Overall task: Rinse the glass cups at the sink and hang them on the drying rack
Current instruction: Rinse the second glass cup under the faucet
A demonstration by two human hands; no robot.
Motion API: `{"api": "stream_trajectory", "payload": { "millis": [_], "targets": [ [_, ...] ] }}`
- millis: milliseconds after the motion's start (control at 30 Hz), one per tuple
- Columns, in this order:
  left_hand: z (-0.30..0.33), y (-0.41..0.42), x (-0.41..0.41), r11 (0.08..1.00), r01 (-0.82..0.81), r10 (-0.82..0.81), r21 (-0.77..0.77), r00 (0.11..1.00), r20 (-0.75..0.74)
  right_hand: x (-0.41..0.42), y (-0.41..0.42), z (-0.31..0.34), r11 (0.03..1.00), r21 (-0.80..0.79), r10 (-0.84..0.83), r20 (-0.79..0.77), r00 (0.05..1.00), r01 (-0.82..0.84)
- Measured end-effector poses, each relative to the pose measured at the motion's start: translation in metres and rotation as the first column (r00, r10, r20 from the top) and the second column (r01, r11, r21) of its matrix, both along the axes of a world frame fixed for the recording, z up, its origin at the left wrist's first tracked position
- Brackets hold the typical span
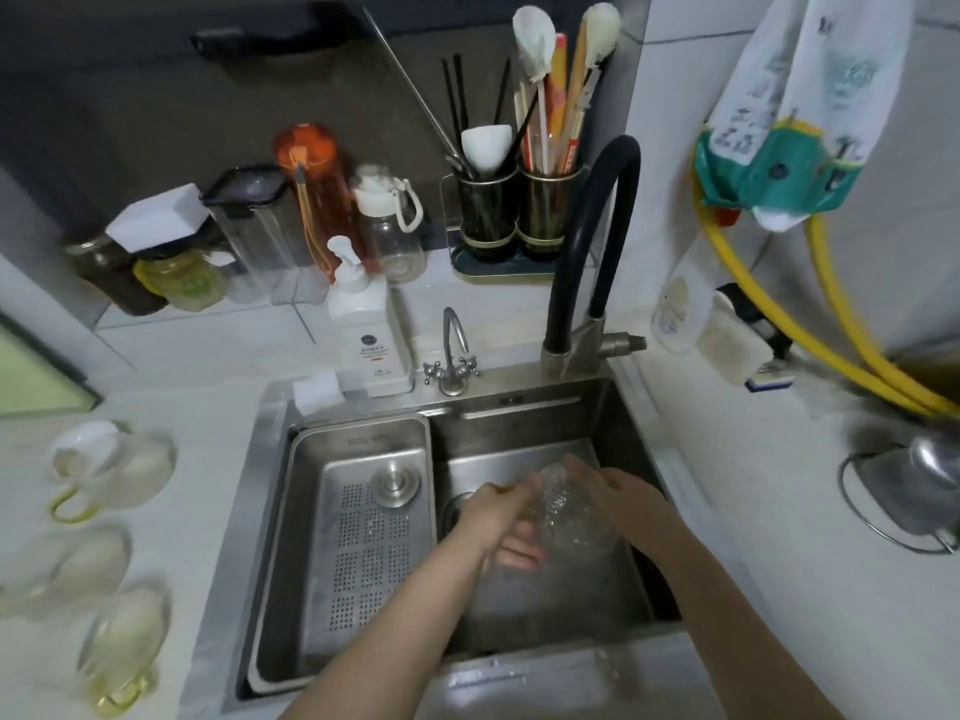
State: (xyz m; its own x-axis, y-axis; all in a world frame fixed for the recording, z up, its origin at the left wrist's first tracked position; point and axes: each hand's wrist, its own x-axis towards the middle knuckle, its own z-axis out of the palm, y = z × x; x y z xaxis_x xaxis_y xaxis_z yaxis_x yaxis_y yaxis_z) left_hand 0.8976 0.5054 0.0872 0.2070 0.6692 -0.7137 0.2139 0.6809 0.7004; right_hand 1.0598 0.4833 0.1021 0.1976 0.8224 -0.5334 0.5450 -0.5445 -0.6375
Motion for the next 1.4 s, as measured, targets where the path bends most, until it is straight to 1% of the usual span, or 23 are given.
{"api": "stream_trajectory", "payload": {
  "millis": [133, 233, 300, 367, 433, 500, 567, 667, 700, 833, 933, 967, 1000, 1033, 1067, 1100, 1133, 1167, 1233, 1333, 1400],
  "targets": [
    [0.004, 0.004, 0.003, 1.000, -0.002, 0.002, -0.020, 1.000, 0.004, 0.008, 0.013, -0.004, 0.996, -0.014, 0.088, 0.024, 0.996, -0.088],
    [0.006, 0.006, 0.004, 1.000, 0.006, -0.006, -0.016, 1.000, -0.013, 0.013, 0.018, -0.008, 0.992, 0.018, 0.124, -0.036, 0.992, -0.123],
    [0.007, 0.011, 0.003, 0.999, -0.008, 0.009, 0.036, 0.999, -0.040, 0.017, 0.020, -0.008, 0.989, 0.059, 0.144, -0.103, 0.984, -0.139],
    [0.008, 0.017, 0.003, 0.993, -0.067, 0.072, 0.101, 0.996, -0.045, 0.022, 0.023, -0.009, 0.980, 0.139, 0.163, -0.141, 0.977, -0.143],
    [0.011, 0.023, 0.002, 0.981, -0.111, 0.119, 0.161, 0.992, -0.042, 0.030, 0.026, -0.009, 0.970, 0.207, 0.178, -0.241, 0.954, -0.129],
    [0.016, 0.026, 0.003, 0.966, -0.148, 0.153, 0.211, 0.988, -0.010, 0.036, 0.029, -0.007, 0.958, 0.252, 0.222, -0.363, 0.905, -0.134],
    [0.022, 0.029, 0.006, 0.945, -0.199, 0.195, 0.261, 0.980, 0.040, 0.041, 0.034, -0.008, 0.946, 0.305, 0.241, -0.428, 0.871, -0.112],
    [0.029, 0.032, 0.013, 0.897, -0.264, 0.255, 0.353, 0.964, 0.074, 0.045, 0.044, -0.011, 0.922, 0.383, 0.252, -0.477, 0.842, -0.059],
    [0.030, 0.033, 0.015, 0.887, -0.295, 0.282, 0.356, 0.955, 0.091, 0.046, 0.046, -0.012, 0.913, 0.404, 0.261, -0.493, 0.830, -0.048],
    [0.031, 0.038, 0.024, 0.882, -0.387, 0.353, 0.269, 0.921, 0.167, 0.049, 0.053, -0.015, 0.888, 0.459, 0.268, -0.507, 0.819, -0.006],
    [0.026, 0.040, 0.027, 0.855, -0.428, 0.382, 0.291, 0.902, 0.203, 0.057, 0.061, -0.008, 0.875, 0.482, 0.295, -0.456, 0.839, -0.045],
    [0.025, 0.041, 0.027, 0.843, -0.441, 0.390, 0.307, 0.895, 0.215, 0.062, 0.066, -0.003, 0.873, 0.488, 0.270, -0.444, 0.855, -0.022],
    [0.024, 0.041, 0.028, 0.831, -0.455, 0.398, 0.321, 0.889, 0.229, 0.066, 0.074, 0.000, 0.871, 0.489, 0.192, -0.421, 0.886, 0.044],
    [0.023, 0.042, 0.028, 0.818, -0.468, 0.406, 0.334, 0.882, 0.241, 0.073, 0.084, 0.000, 0.855, 0.504, 0.085, -0.362, 0.928, 0.118],
    [0.022, 0.042, 0.029, 0.807, -0.479, 0.413, 0.347, 0.876, 0.249, 0.081, 0.096, -0.004, 0.837, 0.516, -0.042, -0.270, 0.962, 0.182],
    [0.021, 0.043, 0.029, 0.797, -0.486, 0.418, 0.358, 0.873, 0.252, 0.089, 0.108, -0.010, 0.825, 0.519, -0.148, -0.183, 0.972, 0.224],
    [0.019, 0.045, 0.029, 0.789, -0.493, 0.424, 0.367, 0.869, 0.256, 0.096, 0.119, -0.014, 0.817, 0.520, -0.214, -0.128, 0.968, 0.249],
    [0.018, 0.046, 0.029, 0.781, -0.501, 0.430, 0.373, 0.864, 0.261, 0.101, 0.130, -0.018, 0.821, 0.512, -0.242, -0.090, 0.966, 0.253],
    [0.014, 0.049, 0.029, 0.767, -0.519, 0.447, 0.377, 0.854, 0.265, 0.109, 0.150, -0.024, 0.850, 0.485, -0.224, -0.021, 0.974, 0.205],
    [0.009, 0.050, 0.029, 0.766, -0.521, 0.453, 0.377, 0.853, 0.258, 0.116, 0.173, -0.030, 0.907, 0.414, -0.136, 0.102, 0.985, 0.082],
    [0.009, 0.049, 0.029, 0.766, -0.523, 0.452, 0.375, 0.852, 0.264, 0.121, 0.182, -0.039, 0.905, 0.426, -0.094, 0.221, 0.971, -0.010]
  ]
}}
